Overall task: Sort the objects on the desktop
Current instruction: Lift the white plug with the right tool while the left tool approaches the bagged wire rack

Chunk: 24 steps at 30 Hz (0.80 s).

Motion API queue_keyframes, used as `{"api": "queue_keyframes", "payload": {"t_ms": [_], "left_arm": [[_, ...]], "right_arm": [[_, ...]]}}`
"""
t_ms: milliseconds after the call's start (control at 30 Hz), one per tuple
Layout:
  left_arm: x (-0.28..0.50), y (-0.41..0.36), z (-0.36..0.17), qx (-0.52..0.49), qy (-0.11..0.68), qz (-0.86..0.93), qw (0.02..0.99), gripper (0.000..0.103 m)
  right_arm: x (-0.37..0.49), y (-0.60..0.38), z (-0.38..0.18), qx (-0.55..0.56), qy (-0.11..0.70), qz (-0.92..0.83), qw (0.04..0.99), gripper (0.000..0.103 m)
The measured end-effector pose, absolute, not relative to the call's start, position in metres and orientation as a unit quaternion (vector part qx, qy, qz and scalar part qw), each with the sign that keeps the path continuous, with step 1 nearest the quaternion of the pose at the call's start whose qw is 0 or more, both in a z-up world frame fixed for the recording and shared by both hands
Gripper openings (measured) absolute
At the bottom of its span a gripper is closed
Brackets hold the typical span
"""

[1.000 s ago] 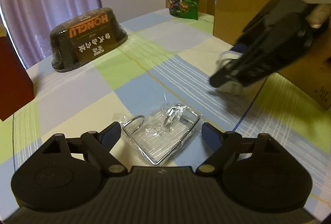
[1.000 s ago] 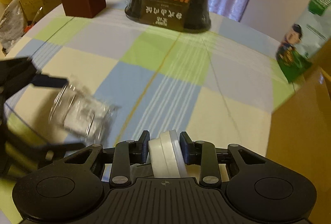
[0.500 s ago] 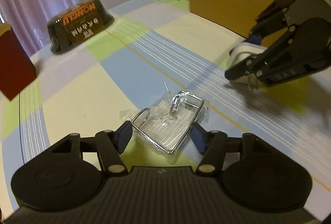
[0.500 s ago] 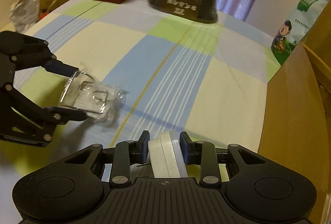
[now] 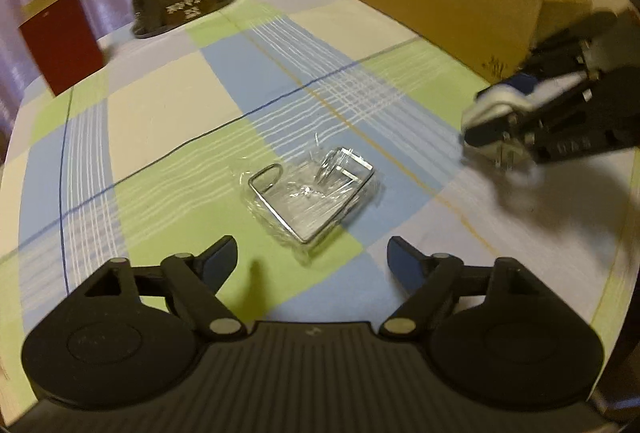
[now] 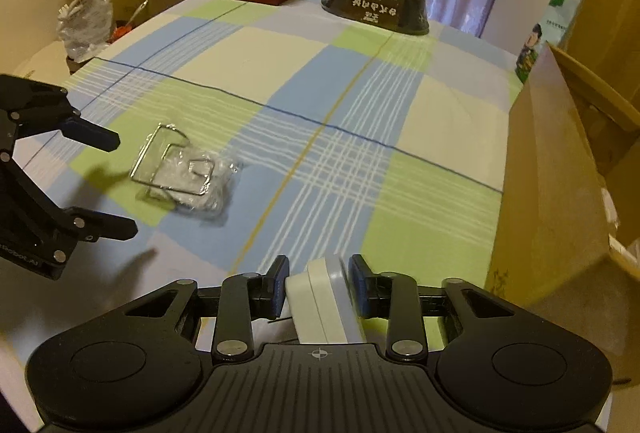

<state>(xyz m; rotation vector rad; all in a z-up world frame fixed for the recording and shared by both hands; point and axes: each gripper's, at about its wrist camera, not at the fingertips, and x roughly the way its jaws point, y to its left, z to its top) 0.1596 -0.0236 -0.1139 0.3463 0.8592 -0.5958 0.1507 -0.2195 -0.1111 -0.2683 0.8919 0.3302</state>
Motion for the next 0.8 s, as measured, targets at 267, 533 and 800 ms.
{"api": "queue_keyframes", "payload": {"t_ms": [267,533,800], "left_arm": [[0.154,-0.041,-0.108,0.164,0.389,-0.27,0.865,0.085],[0.164,-0.049,-0.109,0.177,0.383,-0.27,0.865,0.086],[0.176,-0.056,-0.115,0.227,0.374,-0.301,0.848,0.086]], "right_arm": [[0.141,-0.247,-0.104,-0.083,0.442,0.186,0.874,0.077],[0.14,-0.245,-0.11,-0.141,0.432,0.236,0.859,0.077],[0.139,-0.239,-0.116,-0.19,0.423,0.258,0.848,0.055]]}}
